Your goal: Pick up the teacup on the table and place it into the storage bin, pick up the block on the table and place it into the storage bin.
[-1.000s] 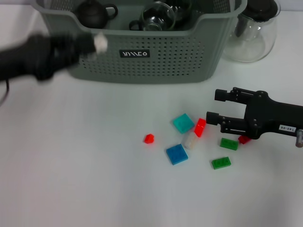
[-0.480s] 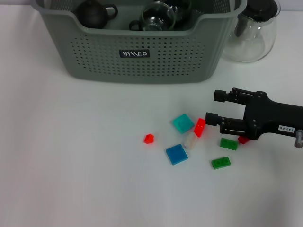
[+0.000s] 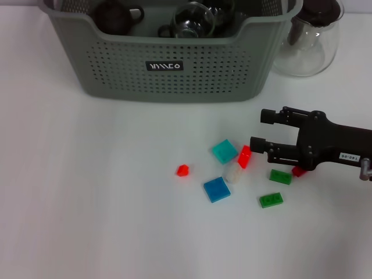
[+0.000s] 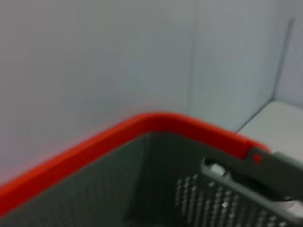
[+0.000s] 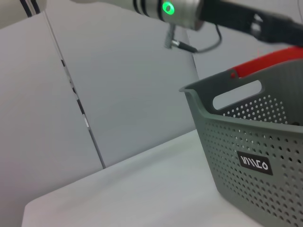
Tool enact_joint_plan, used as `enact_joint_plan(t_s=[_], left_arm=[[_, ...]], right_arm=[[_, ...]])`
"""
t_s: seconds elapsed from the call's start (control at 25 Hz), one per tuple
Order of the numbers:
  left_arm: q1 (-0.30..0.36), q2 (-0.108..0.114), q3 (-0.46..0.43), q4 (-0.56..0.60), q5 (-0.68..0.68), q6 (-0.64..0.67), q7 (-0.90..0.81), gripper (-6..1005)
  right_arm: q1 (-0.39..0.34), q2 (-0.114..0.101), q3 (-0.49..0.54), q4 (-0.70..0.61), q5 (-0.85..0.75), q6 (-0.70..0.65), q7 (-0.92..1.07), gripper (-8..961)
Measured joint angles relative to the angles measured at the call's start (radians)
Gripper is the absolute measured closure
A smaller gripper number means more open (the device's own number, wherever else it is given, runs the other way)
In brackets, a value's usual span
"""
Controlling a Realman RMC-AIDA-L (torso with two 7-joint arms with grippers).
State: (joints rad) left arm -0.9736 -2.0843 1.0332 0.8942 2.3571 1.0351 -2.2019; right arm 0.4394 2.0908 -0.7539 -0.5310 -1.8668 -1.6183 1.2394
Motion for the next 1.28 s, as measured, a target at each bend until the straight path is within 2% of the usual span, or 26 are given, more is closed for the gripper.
enact_joint_plan(t_s=[0.2,0.32,0.4,0.56,0.64,0.72,0.8,0.84,0.88,0.92,1.0,1.04,1.16,1.28], left_arm=[[-0.043,0.001,0.001,-0.08,0.1,-0.07,-0.102,718],[-0.027,-0.006,-0.009,-0.047,0.09,-0.07,-0.098,711],[0.007,-0.014,-0.012,0.015,0.056,-0.051,-0.083,706],[0.158,-0.034,-0.021,0.25,-0.137,0.053,0.007,697],[0.281,-0.043,-0.055,0.411,-0.341,0.172,0.094,629],[0.371,-0.054,-0.121,0.494,-0.489,0.313,0.187,560],[0.45,-0.071,-0.24,0.543,-0.59,0.51,0.281,492],[0.509,-0.082,-0.349,0.534,-0.611,0.667,0.367,455],[0.509,-0.082,-0.349,0.534,-0.611,0.667,0.367,418],[0.532,-0.084,-0.39,0.514,-0.614,0.729,0.42,382],[0.583,-0.087,-0.454,0.418,-0.597,0.823,0.575,308],[0.605,-0.088,-0.472,0.373,-0.581,0.851,0.643,307],[0.664,-0.093,-0.474,0.243,-0.482,0.871,0.855,306],[0.672,-0.094,-0.48,0.085,-0.382,0.845,0.986,308]], right_arm=[[0.0,-0.001,0.002,0.002,0.0,0.0,0.0,159],[0.002,-0.002,0.003,0.002,0.0,0.0,0.0,159],[0.004,-0.002,0.004,0.001,0.0,0.0,0.0,159],[0.006,-0.003,0.004,0.001,0.0,0.0,0.0,159],[0.007,-0.003,0.004,0.001,0.0,-0.001,0.0,159],[0.007,-0.003,0.005,0.0,0.0,0.0,0.004,159],[0.007,-0.003,0.005,-0.004,0.0,0.0,0.011,159],[0.007,-0.003,0.005,-0.005,0.0,0.0,0.014,159],[0.007,-0.004,0.005,-0.006,0.0,0.0,0.016,159],[0.007,-0.004,0.005,-0.006,0.0,0.0,0.018,159],[0.007,-0.006,0.006,-0.007,0.001,0.0,0.022,159],[0.007,-0.006,0.006,-0.008,0.001,0.0,0.026,159],[0.014,-0.011,0.007,-0.011,0.001,0.002,0.052,159],[0.016,-0.016,0.007,-0.012,0.001,0.002,0.063,159]])
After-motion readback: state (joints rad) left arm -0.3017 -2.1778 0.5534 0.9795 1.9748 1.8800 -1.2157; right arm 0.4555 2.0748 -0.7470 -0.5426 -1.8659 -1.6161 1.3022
